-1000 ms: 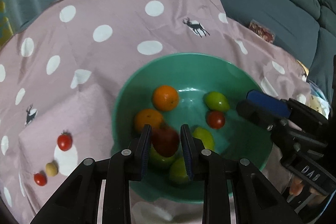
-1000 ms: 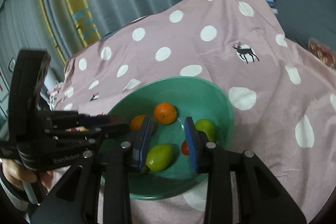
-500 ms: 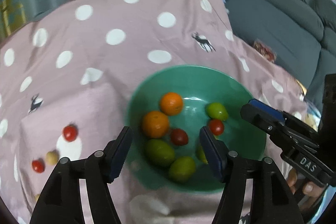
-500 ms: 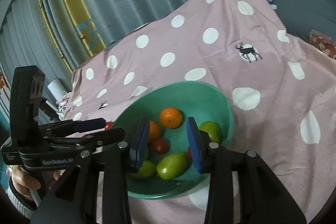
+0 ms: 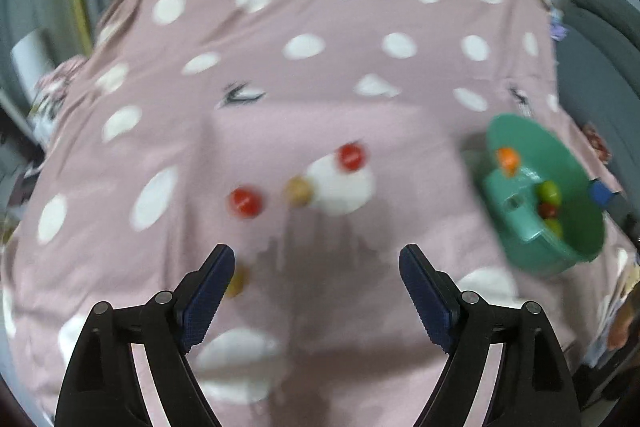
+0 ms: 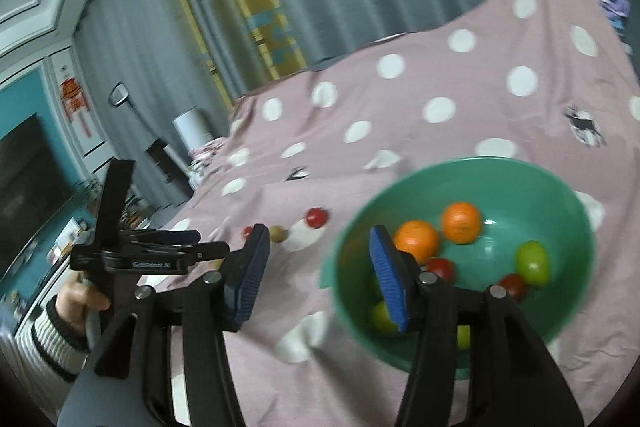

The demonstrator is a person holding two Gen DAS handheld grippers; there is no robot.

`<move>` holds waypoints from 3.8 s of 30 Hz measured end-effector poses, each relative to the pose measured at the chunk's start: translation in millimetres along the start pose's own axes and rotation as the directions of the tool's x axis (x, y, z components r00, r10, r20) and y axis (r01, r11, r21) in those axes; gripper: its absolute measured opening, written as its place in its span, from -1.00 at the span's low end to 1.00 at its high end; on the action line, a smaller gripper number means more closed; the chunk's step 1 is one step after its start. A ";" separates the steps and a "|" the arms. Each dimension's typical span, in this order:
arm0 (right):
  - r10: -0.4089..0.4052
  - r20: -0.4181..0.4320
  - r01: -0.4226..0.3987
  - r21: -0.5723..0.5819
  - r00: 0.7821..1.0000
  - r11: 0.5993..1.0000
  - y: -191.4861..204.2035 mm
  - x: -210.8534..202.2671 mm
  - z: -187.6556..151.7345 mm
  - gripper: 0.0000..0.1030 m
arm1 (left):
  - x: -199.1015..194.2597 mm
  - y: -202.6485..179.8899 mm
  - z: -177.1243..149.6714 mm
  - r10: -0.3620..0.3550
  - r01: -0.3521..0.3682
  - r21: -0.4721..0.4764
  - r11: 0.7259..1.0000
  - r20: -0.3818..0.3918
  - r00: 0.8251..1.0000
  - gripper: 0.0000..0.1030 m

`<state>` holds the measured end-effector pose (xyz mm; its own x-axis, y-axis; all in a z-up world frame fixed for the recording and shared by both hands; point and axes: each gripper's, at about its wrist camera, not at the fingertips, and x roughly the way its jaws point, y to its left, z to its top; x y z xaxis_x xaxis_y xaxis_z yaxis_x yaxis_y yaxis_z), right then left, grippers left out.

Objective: Organize fruits
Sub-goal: 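Withdraw both open grippers from the bowl toward the small yellow fruits, then grasp a small yellow fruit with the left gripper while the right grasps another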

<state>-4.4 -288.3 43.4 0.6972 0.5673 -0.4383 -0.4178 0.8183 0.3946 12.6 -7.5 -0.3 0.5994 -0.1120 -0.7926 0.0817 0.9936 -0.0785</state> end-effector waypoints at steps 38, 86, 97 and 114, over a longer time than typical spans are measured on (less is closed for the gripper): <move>0.179 -0.259 -0.217 -0.127 0.949 0.968 66.6 69.7 -37.5 0.16 | 59.4 48.1 -17.6 0.021 -0.021 0.000 1.000 -0.111 0.994 -0.32; -0.228 -0.529 0.175 -0.149 0.817 0.973 85.2 280.8 -1.5 -0.50 | 65.9 80.7 1.9 -0.233 0.233 -0.006 0.973 0.003 0.973 -0.47; -0.185 -0.455 0.158 -0.098 0.871 0.983 88.6 224.2 -9.7 -0.50 | 64.8 82.9 0.7 -0.224 0.224 -0.011 0.975 0.008 0.975 -0.47; -0.054 -0.376 0.062 0.008 0.925 0.998 87.6 142.8 -38.1 -0.50 | 30.0 50.6 -15.9 -0.163 0.162 0.037 0.986 0.047 0.985 -0.47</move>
<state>36.4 -132.1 -15.4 0.4488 0.5152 -0.7302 -0.3691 0.8510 0.3735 22.0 39.7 -37.6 0.6145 -0.2736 -0.7400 0.2070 0.9610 -0.1834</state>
